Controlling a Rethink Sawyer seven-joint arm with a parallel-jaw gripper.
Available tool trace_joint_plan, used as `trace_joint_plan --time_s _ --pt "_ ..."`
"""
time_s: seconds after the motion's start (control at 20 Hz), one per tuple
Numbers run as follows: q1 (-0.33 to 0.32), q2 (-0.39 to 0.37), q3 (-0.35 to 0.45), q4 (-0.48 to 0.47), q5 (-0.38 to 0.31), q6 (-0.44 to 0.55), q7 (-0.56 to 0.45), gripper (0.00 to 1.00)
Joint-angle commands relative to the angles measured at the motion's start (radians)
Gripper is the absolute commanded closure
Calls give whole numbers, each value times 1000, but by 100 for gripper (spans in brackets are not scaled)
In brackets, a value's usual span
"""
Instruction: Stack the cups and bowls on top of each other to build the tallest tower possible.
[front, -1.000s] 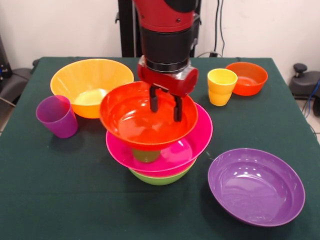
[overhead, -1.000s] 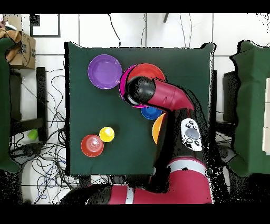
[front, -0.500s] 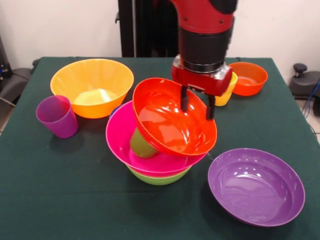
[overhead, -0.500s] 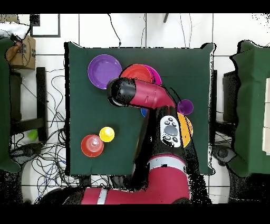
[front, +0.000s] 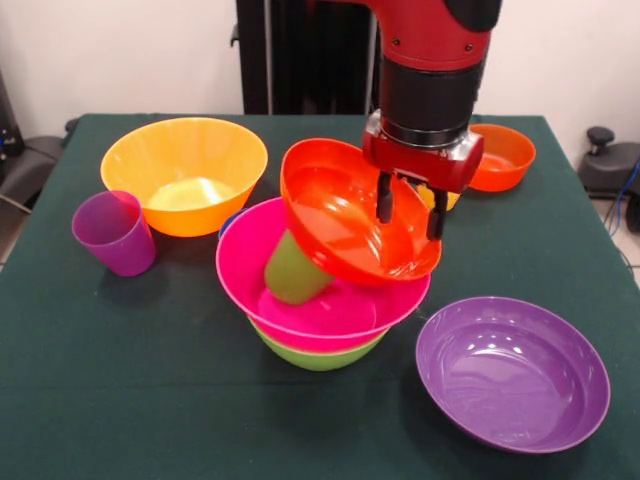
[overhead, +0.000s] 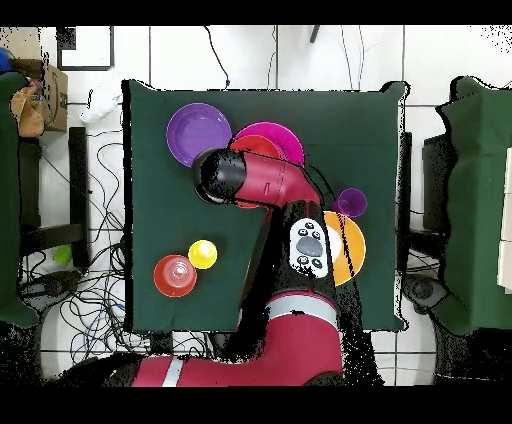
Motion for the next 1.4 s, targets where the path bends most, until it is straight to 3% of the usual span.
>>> trace_joint_plan --time_s 0.05,0.6,1.4 --pt "-2 26 17 31 9 8 139 0" --pt "-57 -61 -1 61 -24 110 36 0" --pt "-173 -49 36 58 -89 59 -62 0"
